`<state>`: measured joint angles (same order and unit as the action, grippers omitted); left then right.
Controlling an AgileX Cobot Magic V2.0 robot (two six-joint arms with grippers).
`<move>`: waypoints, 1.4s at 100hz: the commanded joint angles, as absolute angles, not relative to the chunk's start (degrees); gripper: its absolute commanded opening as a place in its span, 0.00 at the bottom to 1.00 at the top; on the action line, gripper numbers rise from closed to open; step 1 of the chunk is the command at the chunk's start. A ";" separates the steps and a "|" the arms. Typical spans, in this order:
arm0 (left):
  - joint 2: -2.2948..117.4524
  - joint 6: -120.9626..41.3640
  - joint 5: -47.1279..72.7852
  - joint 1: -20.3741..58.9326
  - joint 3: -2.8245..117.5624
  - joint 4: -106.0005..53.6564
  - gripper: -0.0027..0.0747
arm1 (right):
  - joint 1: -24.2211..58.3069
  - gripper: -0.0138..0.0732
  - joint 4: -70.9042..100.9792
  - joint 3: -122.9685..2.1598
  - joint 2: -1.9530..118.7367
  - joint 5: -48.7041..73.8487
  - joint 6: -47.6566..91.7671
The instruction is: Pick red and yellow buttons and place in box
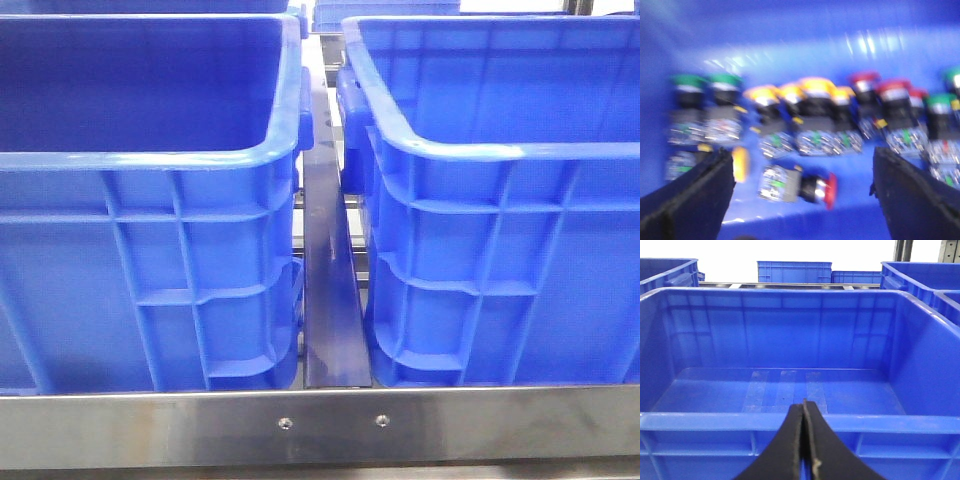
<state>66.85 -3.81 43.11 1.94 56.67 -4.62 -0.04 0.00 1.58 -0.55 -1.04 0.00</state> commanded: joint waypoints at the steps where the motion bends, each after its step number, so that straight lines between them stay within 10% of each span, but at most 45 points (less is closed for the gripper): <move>1: 70.78 -3.86 44.14 3.45 61.59 -5.20 0.72 | -0.30 0.08 -0.40 0.45 -2.08 -5.70 0.00; 67: 94.71 -3.86 47.17 4.06 71.23 -4.76 0.71 | -0.30 0.08 -0.40 0.45 -2.08 -5.70 0.00; 103: 94.58 -3.86 46.50 4.06 71.23 -4.76 0.16 | -0.30 0.08 -0.40 0.45 -2.08 -5.70 0.00; 140: 84.07 -18.87 45.41 4.06 71.23 -21.09 0.14 | -0.30 0.08 -0.40 0.45 -2.08 -5.70 0.00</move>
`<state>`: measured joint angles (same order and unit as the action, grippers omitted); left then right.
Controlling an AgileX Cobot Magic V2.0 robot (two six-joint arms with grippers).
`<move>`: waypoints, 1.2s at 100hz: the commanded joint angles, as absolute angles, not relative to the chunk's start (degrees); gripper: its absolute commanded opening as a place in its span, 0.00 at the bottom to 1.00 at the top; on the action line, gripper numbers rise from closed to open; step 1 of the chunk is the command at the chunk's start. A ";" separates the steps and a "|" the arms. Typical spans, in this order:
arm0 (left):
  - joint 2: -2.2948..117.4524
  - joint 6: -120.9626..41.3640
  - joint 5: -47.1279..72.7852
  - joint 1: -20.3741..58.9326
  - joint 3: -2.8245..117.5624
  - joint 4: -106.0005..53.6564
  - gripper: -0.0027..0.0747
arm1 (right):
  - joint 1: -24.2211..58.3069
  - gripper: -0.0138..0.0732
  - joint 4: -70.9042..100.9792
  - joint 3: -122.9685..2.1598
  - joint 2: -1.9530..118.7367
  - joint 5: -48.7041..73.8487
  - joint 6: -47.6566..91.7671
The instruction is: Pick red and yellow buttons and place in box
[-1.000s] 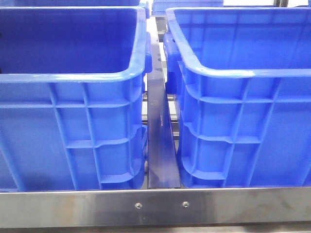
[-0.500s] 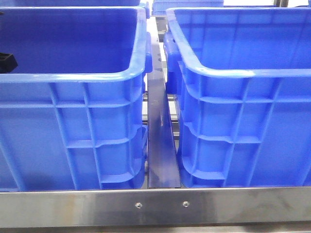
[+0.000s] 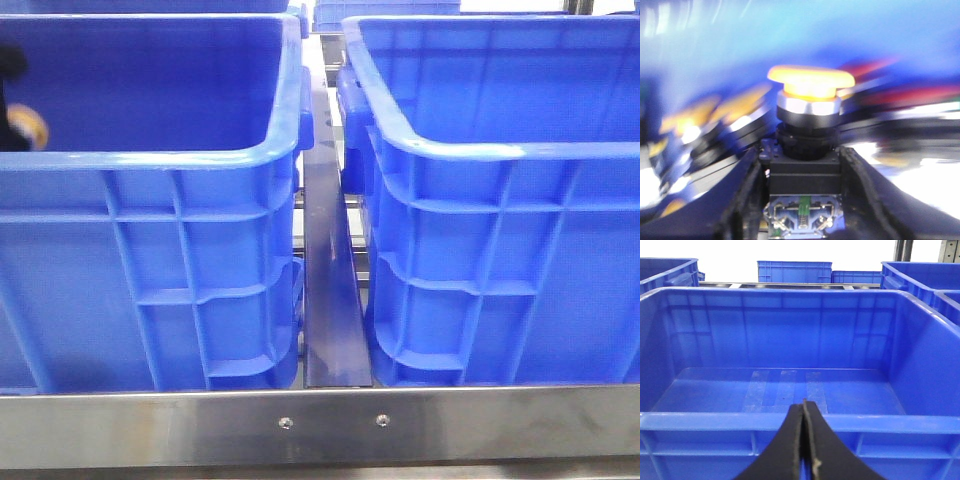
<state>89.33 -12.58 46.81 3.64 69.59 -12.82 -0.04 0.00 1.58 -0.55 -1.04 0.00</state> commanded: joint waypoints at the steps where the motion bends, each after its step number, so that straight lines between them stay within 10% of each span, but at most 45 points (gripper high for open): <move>1: 83.54 -20.49 45.69 4.06 71.23 -21.91 0.14 | -0.30 0.08 -0.40 0.45 -2.08 -5.70 0.00; 60: 76.49 -46.39 49.37 24.19 71.23 -47.78 0.14 | -0.23 0.08 0.00 -0.38 -2.08 -8.14 0.00; 105: 76.61 -47.08 47.03 30.43 71.23 -47.78 0.14 | -0.23 0.08 1.16 -24.54 10.92 22.46 0.34; 120: 76.61 -47.08 47.03 30.43 71.23 -47.78 0.14 | -0.23 0.28 6.81 -32.63 18.61 28.80 0.34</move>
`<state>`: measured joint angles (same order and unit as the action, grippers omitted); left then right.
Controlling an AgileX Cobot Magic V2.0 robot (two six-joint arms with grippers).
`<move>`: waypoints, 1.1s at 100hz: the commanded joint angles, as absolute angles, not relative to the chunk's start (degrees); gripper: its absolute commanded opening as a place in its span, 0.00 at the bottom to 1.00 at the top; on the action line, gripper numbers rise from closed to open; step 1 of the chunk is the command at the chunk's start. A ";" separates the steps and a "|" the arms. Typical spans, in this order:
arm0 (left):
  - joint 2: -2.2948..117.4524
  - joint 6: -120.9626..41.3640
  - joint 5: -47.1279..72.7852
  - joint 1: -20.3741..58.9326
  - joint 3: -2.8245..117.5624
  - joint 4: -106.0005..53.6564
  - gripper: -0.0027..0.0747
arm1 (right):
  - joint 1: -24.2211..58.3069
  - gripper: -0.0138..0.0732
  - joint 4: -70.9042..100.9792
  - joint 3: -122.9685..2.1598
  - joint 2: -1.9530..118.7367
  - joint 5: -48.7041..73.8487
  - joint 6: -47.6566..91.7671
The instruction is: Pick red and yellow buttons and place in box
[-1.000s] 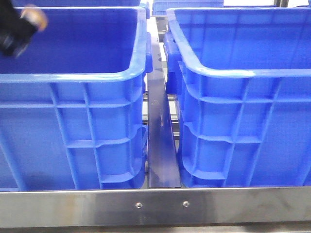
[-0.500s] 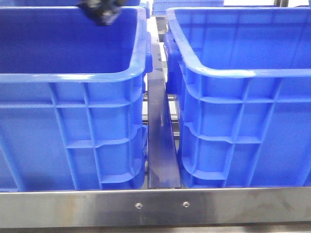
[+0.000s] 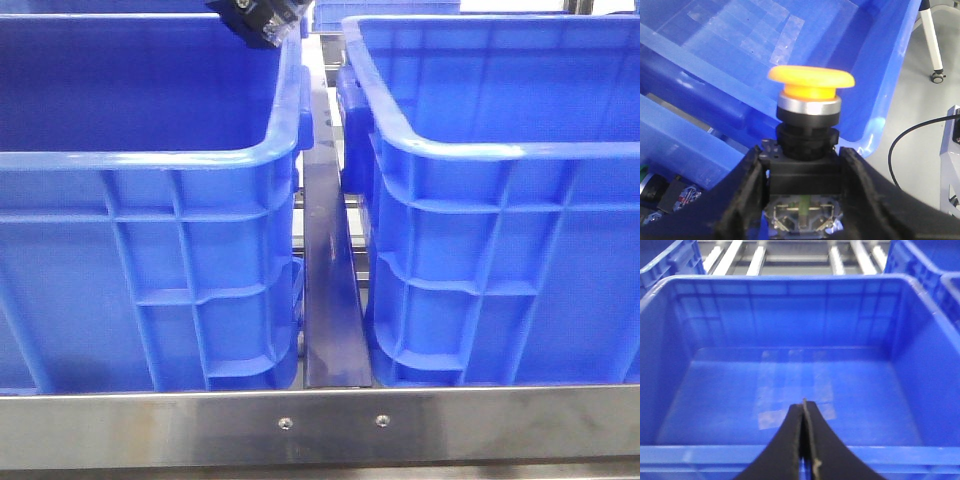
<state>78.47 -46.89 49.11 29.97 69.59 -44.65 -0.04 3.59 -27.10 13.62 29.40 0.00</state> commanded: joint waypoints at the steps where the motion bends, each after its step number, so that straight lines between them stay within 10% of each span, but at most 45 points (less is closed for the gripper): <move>1: 76.61 -47.08 47.03 30.43 71.23 -47.78 0.14 | -0.23 0.30 7.58 -33.34 18.99 29.07 0.34; 23: 76.61 -47.08 47.03 30.43 71.23 -47.78 0.14 | -0.23 0.83 21.47 -42.03 30.03 35.89 3.94; 68: 76.61 -47.08 47.03 30.43 71.23 -47.78 0.14 | -0.23 0.81 76.20 -50.58 52.37 51.31 36.10; 110: 76.61 -47.08 47.03 30.43 71.23 -47.78 0.14 | 11.81 0.81 82.51 -57.94 70.43 49.79 41.12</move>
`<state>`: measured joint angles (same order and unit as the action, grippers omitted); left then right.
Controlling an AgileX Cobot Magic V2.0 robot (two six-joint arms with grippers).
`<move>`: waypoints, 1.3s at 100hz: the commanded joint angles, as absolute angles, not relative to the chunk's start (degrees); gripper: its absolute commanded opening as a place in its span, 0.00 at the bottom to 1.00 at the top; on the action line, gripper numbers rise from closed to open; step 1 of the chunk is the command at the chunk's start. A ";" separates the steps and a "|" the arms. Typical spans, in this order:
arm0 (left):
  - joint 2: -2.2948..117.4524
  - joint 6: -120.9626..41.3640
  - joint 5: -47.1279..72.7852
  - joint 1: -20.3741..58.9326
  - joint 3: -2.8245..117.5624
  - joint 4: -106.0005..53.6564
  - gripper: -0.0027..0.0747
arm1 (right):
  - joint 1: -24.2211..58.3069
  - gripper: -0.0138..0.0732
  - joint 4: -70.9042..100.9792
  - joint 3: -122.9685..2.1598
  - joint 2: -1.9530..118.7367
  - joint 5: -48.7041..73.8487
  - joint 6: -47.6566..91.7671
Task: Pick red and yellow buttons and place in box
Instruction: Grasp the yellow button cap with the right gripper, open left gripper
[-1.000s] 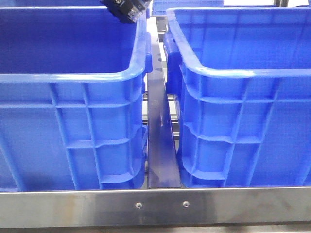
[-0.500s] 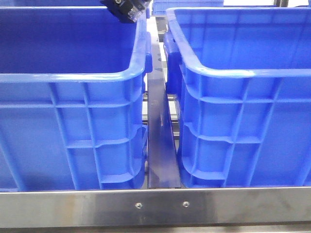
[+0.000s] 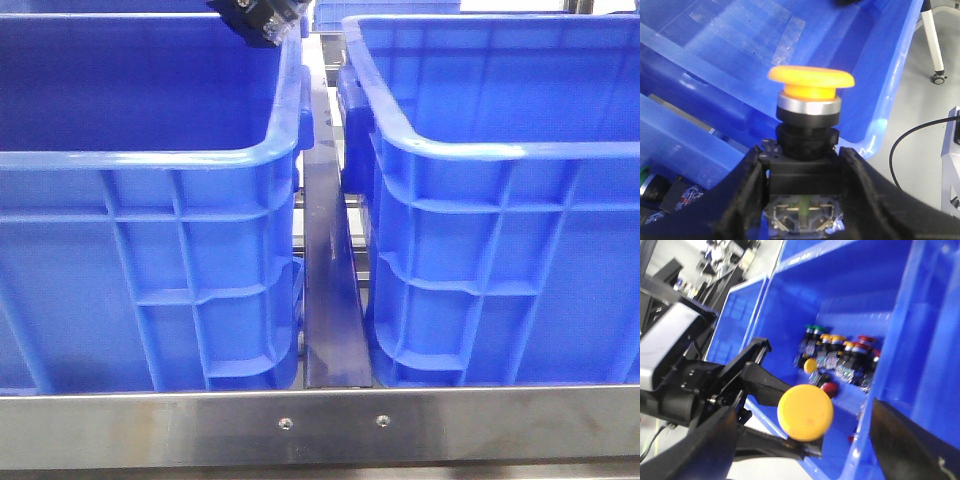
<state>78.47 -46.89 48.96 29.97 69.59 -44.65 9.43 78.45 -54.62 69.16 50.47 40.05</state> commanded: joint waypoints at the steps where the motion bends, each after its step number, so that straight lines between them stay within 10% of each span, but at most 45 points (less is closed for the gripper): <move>1: 76.61 -47.08 47.03 30.43 71.23 -47.78 0.14 | 12.00 0.81 82.51 -58.05 70.81 49.67 41.12; 56: 76.61 -47.08 47.03 30.43 71.23 -47.78 0.14 | 17.81 0.81 82.62 -60.05 76.21 48.24 41.12; 92: 76.61 -47.08 47.03 30.43 71.23 -47.78 0.16 | 17.81 0.39 82.62 -60.05 76.21 48.17 41.12; 119: 76.61 -47.08 47.25 30.43 71.23 -47.78 0.74 | 17.81 0.39 82.62 -60.05 76.15 48.22 41.12; 130: 76.61 -47.08 47.39 30.43 71.23 -47.78 0.79 | 16.96 0.39 82.57 -60.36 75.60 46.80 41.28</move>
